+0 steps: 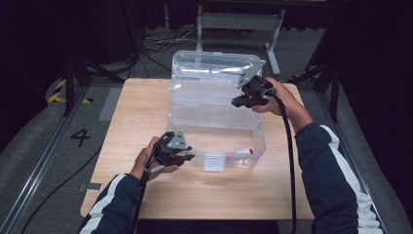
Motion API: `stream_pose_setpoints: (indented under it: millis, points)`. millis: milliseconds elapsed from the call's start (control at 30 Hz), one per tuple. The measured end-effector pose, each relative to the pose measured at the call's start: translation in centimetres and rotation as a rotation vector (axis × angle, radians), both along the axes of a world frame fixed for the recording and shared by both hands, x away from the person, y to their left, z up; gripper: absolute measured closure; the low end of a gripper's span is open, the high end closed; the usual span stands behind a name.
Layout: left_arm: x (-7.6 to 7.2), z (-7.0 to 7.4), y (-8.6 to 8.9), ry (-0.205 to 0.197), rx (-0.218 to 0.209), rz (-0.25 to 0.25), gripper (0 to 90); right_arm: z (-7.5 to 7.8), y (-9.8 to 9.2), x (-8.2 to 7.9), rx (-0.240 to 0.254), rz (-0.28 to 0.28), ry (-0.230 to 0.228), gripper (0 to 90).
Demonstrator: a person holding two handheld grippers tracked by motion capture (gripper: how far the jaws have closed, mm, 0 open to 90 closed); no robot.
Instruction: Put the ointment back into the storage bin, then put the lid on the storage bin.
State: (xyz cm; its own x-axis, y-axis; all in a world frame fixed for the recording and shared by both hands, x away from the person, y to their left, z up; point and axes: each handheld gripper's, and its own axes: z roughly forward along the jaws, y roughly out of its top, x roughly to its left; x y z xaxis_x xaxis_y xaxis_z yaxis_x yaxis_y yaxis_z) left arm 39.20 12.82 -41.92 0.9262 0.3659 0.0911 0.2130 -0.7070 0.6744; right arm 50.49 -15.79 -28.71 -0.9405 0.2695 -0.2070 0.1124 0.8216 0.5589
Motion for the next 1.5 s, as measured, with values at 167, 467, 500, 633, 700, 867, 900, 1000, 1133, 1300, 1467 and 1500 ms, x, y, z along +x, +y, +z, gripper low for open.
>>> stream_pose_setpoints:
  millis: [167,467,500,633,700,867,900,1000,1133,1300,1467,1500]
  points:
    - [0.0,0.0,0.0,-0.001,0.002,-0.002,69.4,-0.1,0.2,-0.6,-0.022,0.021,-0.051,88.3]
    - [-0.1,0.0,0.0,-0.007,0.000,-0.008,69.7,0.0,0.1,-0.5,-0.023,0.024,-0.029,88.1]
    - [-0.1,0.0,0.1,-0.008,0.001,-0.010,69.7,0.0,0.1,-0.5,-0.021,0.021,-0.025,88.1]
    - [-0.1,-0.1,0.1,-0.013,-0.003,-0.009,69.7,0.1,0.1,-0.7,-0.035,0.019,-0.020,88.0]
    - [-0.1,-0.1,0.1,-0.011,-0.010,-0.007,69.5,0.2,0.3,-0.9,-0.041,0.017,-0.018,87.9]
    - [-0.1,-0.1,0.2,-0.005,-0.028,0.000,69.3,0.2,0.4,-1.2,-0.045,0.013,-0.004,87.7]
    - [-0.1,-0.1,0.2,-0.002,-0.028,-0.002,69.3,0.2,0.4,-1.2,-0.045,0.009,-0.004,87.6]
    - [0.0,-0.1,0.2,-0.003,-0.029,-0.003,69.5,0.2,0.4,-1.2,-0.048,0.014,-0.007,87.6]
    - [-0.1,-0.2,0.3,-0.004,-0.032,0.000,69.3,0.2,0.2,-1.4,-0.039,0.017,-0.010,87.6]
    - [-0.1,-0.2,0.3,-0.003,-0.038,0.005,68.9,0.1,0.3,-1.9,-0.049,0.012,-0.018,87.6]
    - [-0.1,-0.2,0.2,0.000,-0.037,0.007,68.9,0.0,0.2,-2.3,-0.040,0.005,-0.024,87.4]
    - [-0.1,-0.2,0.2,-0.001,-0.036,0.008,68.8,0.0,0.1,-2.5,-0.032,0.001,-0.018,87.3]
